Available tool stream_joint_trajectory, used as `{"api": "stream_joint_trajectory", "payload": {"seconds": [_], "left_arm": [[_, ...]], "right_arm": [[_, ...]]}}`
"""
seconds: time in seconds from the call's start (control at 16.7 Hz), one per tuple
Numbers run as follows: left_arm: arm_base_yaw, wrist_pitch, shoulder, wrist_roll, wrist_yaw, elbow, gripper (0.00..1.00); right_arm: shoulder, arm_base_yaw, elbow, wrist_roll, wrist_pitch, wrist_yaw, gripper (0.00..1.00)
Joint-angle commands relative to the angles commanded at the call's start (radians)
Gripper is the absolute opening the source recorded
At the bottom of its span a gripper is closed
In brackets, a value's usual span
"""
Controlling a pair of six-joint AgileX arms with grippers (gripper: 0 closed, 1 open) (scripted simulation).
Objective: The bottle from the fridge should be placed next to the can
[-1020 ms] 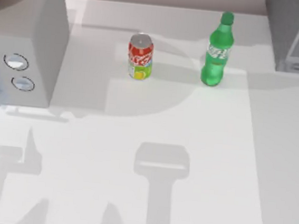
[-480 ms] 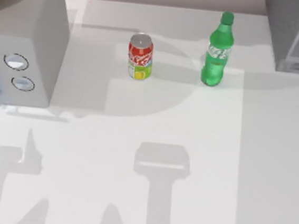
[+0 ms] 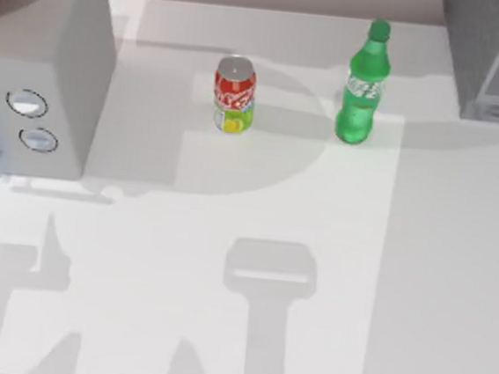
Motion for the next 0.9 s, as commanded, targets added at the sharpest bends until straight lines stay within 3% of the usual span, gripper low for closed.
{"api": "stream_joint_trajectory", "payload": {"seconds": [0.18, 0.36, 0.9], "left_arm": [[0.0, 0.0, 0.0, 0.0, 0.0, 0.0, 1.0], [0.0, 0.0, 0.0, 0.0, 0.0, 0.0, 1.0], [0.0, 0.0, 0.0, 0.0, 0.0, 0.0, 1.0]], "right_arm": [[-0.008, 0.031, -0.011, 0.031, 0.017, 0.034, 1.0], [-0.032, 0.153, -0.051, 0.127, 0.067, 0.139, 1.0], [-0.167, 0.793, -0.251, 0.534, 0.298, 0.609, 1.0]]}}
